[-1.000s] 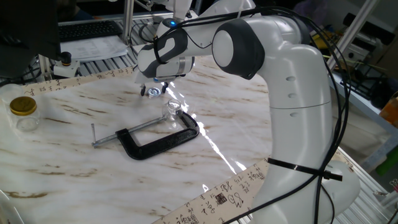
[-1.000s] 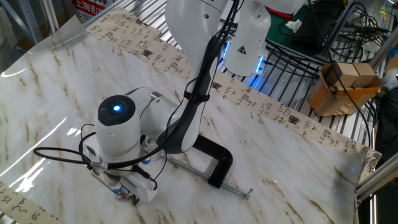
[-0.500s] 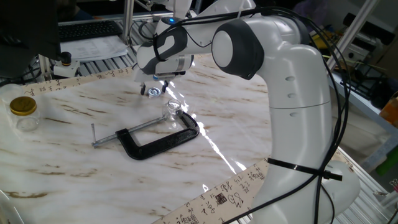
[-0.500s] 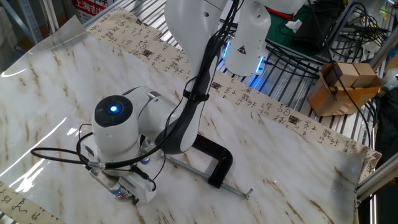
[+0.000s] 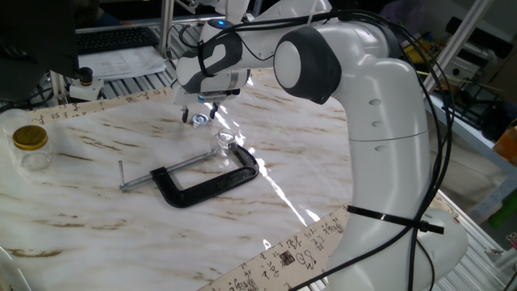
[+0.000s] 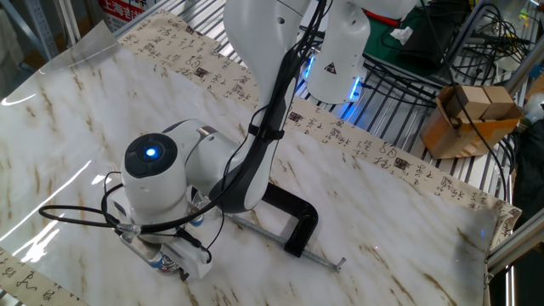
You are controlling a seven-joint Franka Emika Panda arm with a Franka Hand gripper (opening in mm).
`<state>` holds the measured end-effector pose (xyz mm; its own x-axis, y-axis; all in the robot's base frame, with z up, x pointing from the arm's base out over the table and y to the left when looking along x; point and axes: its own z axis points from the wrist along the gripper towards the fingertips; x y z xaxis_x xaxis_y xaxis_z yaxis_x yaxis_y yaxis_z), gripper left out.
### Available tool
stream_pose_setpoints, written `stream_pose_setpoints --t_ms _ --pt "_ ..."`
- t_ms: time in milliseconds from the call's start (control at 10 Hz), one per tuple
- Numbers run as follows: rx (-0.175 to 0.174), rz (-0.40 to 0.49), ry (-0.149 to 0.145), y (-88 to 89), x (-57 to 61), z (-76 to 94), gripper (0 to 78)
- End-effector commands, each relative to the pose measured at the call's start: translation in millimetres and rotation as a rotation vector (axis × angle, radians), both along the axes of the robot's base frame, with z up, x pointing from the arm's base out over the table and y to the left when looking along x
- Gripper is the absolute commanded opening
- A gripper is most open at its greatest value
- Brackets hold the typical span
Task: Screw the lid onto the jar
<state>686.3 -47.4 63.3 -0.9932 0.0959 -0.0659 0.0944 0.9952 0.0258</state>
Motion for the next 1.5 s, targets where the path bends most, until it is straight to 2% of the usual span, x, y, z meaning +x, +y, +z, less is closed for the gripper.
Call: stream_pose_setpoints --t_ms 100,400,500,1500 --pt "-0.002 0.006 -0.008 -0.6 2.3 2.3 77.5" --pt "0.0 0.007 -0.007 -0.8 0.7 1.8 77.5" --pt "0.0 0.007 -0.007 -0.8 0.7 1.8 1.1" --pt "0.0 0.007 -0.007 -0.8 0.7 1.8 1.1"
